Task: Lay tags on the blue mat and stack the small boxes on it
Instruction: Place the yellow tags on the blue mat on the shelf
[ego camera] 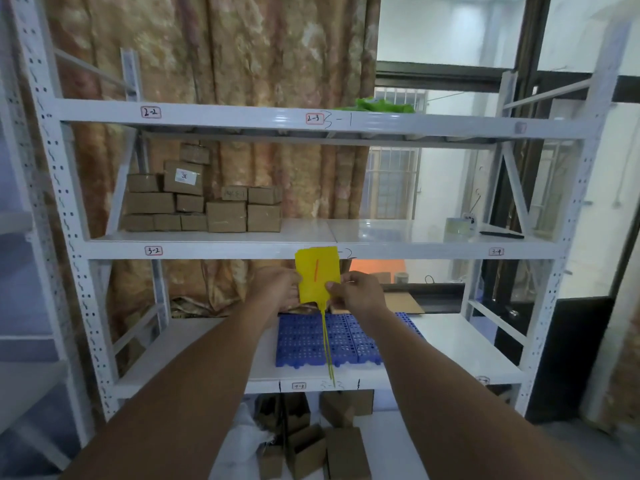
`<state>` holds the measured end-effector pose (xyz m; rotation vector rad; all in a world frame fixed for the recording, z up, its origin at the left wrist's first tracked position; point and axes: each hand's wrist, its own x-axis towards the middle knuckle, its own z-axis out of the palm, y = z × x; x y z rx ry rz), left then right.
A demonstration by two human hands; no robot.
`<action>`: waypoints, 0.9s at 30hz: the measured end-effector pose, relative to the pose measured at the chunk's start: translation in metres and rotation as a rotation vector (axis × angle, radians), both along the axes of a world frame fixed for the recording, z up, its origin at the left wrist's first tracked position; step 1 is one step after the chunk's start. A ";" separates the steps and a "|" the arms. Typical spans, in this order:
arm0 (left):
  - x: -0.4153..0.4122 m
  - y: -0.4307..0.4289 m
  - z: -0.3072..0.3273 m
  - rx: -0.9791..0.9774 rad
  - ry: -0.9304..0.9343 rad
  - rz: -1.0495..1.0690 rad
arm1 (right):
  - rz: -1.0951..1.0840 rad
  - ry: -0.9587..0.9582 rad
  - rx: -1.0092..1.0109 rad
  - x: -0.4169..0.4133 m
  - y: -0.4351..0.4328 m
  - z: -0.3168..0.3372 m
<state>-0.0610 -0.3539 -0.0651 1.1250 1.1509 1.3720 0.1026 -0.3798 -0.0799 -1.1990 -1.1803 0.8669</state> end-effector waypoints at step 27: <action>-0.023 0.168 -0.149 -0.198 -0.192 -0.110 | -0.028 -0.490 -0.259 0.025 0.198 -0.097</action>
